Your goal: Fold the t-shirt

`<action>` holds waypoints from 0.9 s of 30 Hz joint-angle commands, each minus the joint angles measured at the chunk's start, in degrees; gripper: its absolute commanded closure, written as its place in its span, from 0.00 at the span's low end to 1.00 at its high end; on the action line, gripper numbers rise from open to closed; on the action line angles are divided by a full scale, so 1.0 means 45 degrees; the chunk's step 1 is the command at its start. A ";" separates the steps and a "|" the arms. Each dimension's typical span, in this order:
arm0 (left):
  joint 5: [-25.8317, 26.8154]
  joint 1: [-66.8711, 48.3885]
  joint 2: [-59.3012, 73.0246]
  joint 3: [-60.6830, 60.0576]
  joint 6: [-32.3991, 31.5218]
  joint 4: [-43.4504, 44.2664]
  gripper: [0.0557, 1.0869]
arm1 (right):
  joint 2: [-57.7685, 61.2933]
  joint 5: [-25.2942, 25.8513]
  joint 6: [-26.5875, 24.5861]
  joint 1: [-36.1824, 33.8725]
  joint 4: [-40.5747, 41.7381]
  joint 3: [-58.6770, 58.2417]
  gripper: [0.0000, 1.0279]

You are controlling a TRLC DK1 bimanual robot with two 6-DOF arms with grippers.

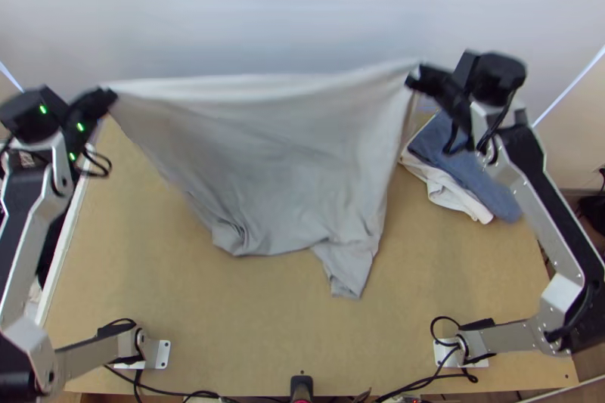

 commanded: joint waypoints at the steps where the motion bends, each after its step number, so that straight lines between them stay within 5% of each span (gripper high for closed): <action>1: -0.0034 0.0326 0.1447 0.3158 0.0374 0.0686 0.97 | 0.0843 0.0384 -0.0624 -0.0113 0.0588 0.3444 0.97; 12: -0.0034 0.0229 0.0177 0.6322 0.0413 0.0764 0.97 | -0.0798 0.0872 -0.0936 0.0238 0.0822 0.7429 0.97; 17: -0.0093 0.0483 -0.1561 0.6126 0.0452 0.1096 0.96 | -0.2946 0.0833 -0.0975 0.0238 0.0314 0.7311 0.97; 27: -0.0132 0.0580 -0.5877 0.4329 -0.0270 -0.2068 0.97 | -0.8161 -0.0143 -0.0956 0.1313 -0.4686 0.5807 0.97</action>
